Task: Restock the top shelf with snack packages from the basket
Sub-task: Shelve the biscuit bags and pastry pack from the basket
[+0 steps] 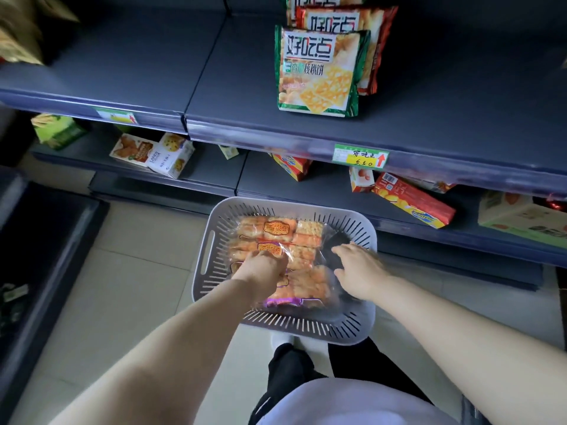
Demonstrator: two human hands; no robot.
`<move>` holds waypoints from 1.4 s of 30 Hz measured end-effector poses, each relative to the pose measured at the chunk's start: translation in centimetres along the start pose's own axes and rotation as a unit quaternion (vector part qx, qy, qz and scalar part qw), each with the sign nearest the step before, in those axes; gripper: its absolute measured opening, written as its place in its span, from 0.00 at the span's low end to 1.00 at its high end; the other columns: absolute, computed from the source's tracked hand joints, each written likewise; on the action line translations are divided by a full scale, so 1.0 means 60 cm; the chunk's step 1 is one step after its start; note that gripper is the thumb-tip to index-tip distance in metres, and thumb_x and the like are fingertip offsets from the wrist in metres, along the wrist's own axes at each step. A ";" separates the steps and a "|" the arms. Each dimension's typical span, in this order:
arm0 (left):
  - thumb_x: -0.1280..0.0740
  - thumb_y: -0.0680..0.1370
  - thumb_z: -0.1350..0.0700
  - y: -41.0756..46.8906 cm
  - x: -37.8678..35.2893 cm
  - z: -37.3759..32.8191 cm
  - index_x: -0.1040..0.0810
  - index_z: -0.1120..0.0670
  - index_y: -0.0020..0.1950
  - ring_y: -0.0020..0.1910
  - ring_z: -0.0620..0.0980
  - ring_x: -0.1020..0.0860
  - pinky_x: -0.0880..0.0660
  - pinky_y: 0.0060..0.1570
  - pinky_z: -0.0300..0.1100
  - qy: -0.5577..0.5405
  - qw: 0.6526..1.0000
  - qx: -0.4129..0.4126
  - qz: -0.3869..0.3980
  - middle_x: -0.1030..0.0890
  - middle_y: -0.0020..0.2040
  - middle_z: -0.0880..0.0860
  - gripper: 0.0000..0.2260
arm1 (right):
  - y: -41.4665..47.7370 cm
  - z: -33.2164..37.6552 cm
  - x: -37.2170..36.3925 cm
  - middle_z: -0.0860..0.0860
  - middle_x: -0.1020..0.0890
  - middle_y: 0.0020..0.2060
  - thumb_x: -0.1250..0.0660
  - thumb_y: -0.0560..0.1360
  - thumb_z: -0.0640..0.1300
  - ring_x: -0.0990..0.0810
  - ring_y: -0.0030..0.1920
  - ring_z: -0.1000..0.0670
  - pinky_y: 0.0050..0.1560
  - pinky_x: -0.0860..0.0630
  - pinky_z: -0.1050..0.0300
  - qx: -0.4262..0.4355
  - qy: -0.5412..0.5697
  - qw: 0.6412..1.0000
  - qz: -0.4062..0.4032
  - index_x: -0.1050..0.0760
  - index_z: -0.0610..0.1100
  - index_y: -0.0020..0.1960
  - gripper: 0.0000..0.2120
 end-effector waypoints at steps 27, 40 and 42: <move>0.36 0.79 0.61 -0.017 0.239 0.098 0.27 0.55 0.48 0.51 0.63 0.21 0.25 0.45 0.49 -0.303 0.931 0.052 -0.196 0.19 0.48 0.59 0.02 | -0.024 0.065 0.108 0.46 0.42 0.77 0.33 0.76 0.57 0.39 0.74 0.43 0.70 0.36 0.47 -0.102 0.311 0.928 -0.176 0.51 0.45 0.79 0.41; 0.34 0.80 0.60 -0.033 0.271 0.099 0.26 0.54 0.46 0.46 0.52 0.25 0.27 0.48 0.45 -0.318 0.942 0.001 -0.102 0.22 0.47 0.55 0.04 | -0.013 0.044 0.092 0.49 0.26 0.67 0.27 0.37 0.78 0.28 0.66 0.43 0.64 0.28 0.40 -0.100 0.397 0.904 -0.125 0.38 0.52 0.71 0.67; 0.34 0.80 0.60 -0.039 0.271 0.100 0.26 0.55 0.49 0.46 0.52 0.25 0.26 0.50 0.46 -0.310 0.946 -0.002 -0.097 0.22 0.48 0.56 0.02 | -0.018 0.049 0.090 0.49 0.25 0.64 0.27 0.38 0.78 0.26 0.63 0.43 0.62 0.26 0.42 -0.099 0.407 0.899 -0.127 0.37 0.51 0.68 0.64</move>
Point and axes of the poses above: each hand's wrist, its own y-axis towards the middle knuckle, its own x-axis out of the back of the hand, z = x × y, the point moved 6 cm from there along y, towards the middle knuckle
